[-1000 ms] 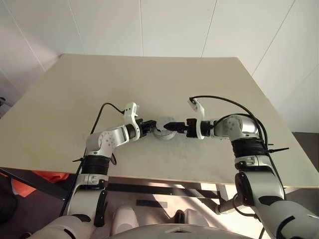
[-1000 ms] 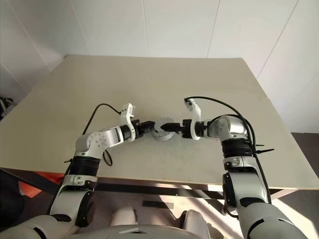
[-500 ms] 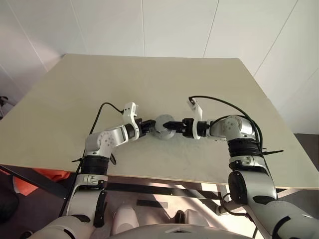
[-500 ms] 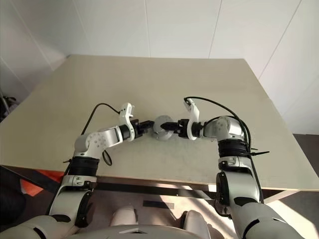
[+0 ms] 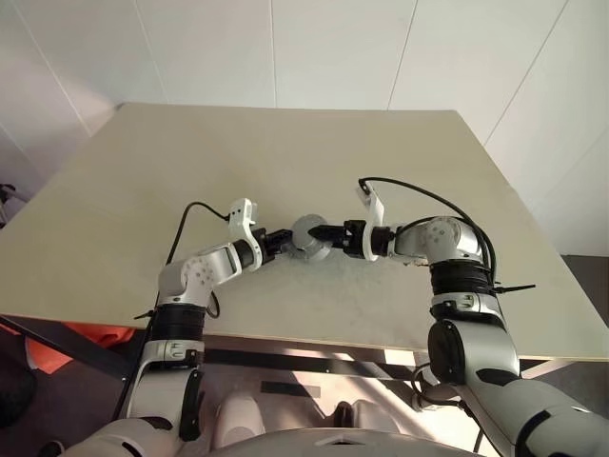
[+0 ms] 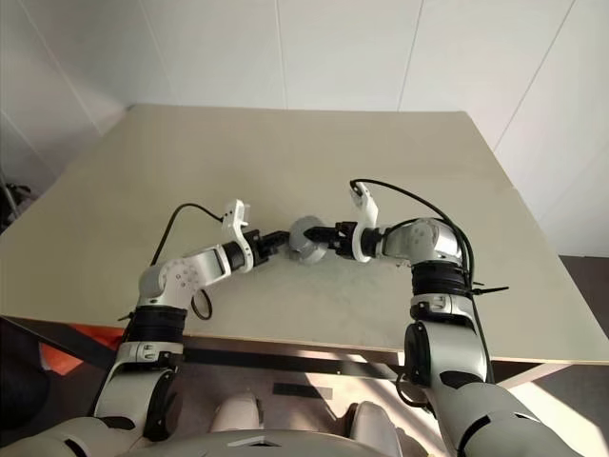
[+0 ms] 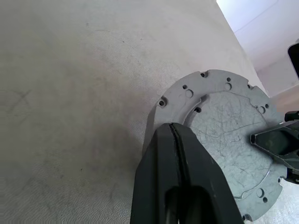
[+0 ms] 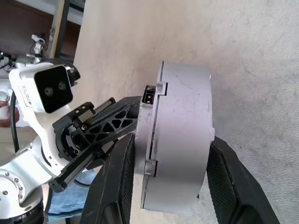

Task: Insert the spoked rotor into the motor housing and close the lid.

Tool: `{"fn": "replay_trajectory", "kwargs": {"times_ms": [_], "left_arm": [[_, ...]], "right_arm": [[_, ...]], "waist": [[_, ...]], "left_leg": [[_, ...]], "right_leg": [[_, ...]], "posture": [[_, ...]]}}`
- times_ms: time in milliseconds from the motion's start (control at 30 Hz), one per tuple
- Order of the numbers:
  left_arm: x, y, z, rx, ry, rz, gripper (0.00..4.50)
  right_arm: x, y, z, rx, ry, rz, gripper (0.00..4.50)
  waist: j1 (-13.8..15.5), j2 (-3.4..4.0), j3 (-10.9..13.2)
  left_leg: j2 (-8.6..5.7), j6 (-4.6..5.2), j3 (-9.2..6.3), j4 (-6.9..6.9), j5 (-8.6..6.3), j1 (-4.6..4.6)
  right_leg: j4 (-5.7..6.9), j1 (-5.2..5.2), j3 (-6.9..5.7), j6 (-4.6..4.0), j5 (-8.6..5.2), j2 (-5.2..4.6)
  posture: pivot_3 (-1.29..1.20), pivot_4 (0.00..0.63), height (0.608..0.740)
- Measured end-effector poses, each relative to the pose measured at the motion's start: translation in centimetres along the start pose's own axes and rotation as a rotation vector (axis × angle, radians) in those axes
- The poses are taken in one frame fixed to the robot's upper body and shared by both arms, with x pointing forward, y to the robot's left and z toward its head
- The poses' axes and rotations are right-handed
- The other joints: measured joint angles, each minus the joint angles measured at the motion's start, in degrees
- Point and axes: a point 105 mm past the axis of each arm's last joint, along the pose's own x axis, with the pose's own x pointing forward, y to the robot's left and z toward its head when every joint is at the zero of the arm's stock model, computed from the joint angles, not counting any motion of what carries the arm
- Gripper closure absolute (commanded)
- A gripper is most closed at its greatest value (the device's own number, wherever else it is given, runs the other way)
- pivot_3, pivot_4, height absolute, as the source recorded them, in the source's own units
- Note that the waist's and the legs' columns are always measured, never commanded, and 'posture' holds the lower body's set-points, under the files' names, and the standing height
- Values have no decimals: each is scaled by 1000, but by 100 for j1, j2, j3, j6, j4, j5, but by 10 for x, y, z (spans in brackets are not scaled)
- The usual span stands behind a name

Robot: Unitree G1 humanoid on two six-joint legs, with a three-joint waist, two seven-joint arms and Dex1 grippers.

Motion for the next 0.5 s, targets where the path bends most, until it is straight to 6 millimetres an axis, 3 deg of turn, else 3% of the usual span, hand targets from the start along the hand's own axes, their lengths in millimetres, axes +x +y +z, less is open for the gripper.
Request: {"fn": "replay_trajectory", "kwargs": {"times_ms": [200,400,500], "left_arm": [[-22,21,11,-82,-78,58,4500],[-42,25,23,-151,-174,44,4500],[-52,25,29,-181,-230,28,4500]], "right_arm": [[2,5,4,30,-29,31,2305],[6,6,13,93,-67,36,2305],[6,8,28,168,-145,53,2305]], "waist": [[-32,8,6],[-27,8,13],[-45,9,18]], "left_leg": [[8,0,-3,0,1,-77],[9,2,-3,1,0,-82],[9,-1,-3,4,1,-88]], "right_leg": [[0,-68,-13,-11,7,9],[1,-71,-20,-14,6,7],[11,-85,-18,-14,6,7]], "posture": [[0,0,740],[0,0,740],[0,0,740]]}}
